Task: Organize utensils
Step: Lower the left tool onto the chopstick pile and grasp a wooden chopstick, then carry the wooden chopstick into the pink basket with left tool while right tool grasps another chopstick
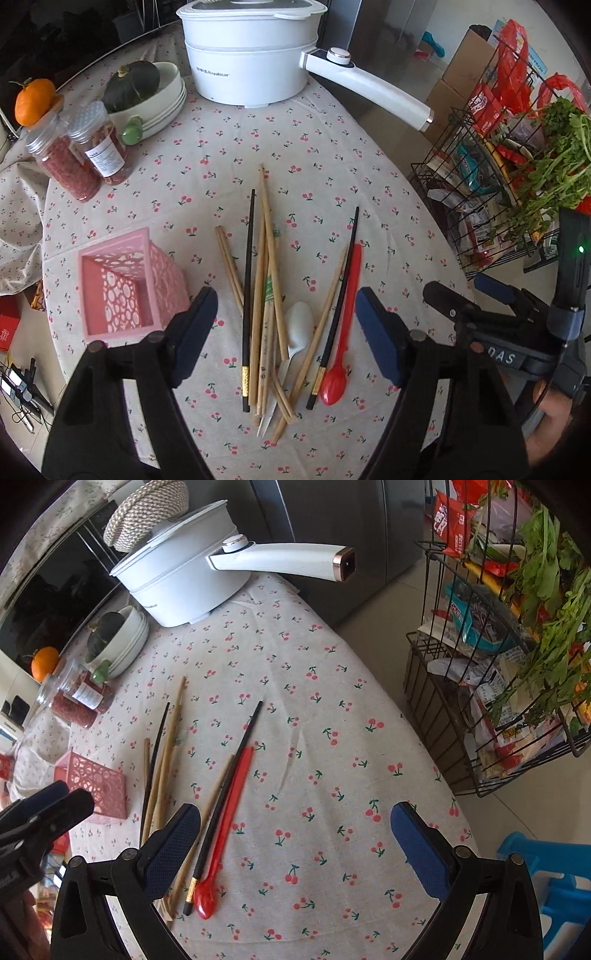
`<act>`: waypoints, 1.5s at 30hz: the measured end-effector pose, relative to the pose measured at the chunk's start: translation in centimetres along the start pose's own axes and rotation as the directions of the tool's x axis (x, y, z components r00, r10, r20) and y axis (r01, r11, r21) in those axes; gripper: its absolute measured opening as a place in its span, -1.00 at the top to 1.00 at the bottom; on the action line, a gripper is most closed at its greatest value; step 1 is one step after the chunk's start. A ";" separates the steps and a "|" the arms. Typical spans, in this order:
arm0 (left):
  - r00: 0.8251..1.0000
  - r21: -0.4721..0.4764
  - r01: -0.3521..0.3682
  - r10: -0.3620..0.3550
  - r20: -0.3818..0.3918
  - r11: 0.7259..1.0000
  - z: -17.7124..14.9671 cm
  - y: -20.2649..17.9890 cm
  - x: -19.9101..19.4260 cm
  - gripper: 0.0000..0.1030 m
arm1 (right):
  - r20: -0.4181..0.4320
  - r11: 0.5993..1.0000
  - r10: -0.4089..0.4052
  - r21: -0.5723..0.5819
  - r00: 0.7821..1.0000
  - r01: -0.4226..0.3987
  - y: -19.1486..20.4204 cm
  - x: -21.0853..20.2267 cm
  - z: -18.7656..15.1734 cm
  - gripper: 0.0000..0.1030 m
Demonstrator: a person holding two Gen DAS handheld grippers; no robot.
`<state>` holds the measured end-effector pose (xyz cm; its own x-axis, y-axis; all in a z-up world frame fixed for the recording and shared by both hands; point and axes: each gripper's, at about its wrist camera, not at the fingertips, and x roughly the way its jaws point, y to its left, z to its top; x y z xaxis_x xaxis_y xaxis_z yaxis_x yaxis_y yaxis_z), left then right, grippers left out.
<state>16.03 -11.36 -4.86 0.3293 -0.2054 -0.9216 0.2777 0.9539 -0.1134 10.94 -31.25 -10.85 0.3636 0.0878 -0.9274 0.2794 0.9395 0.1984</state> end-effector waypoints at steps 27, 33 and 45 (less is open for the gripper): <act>0.991 -0.049 -0.087 0.082 -0.110 0.995 5.2 0.4 9.6 0.86 | -0.084 1.000 0.021 0.017 0.996 -0.020 -0.7 4.0 1.9 -1.00; 0.999 -0.034 0.026 -0.024 0.043 0.999 1.8 1.7 2.1 0.86 | -0.090 0.997 0.078 0.014 0.993 -0.077 0.1 4.1 1.8 -0.98; 0.941 -0.096 0.139 -0.101 0.324 0.986 -6.4 6.9 -7.4 0.87 | -0.154 0.971 0.236 -0.001 0.960 -0.239 5.8 6.6 1.3 -0.06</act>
<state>9.70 -1.89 -1.16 0.5745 -0.3601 -0.7350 0.2327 0.9328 -0.2751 16.07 -25.65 -15.40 0.2780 0.3566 -0.8920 0.1834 0.8918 0.4137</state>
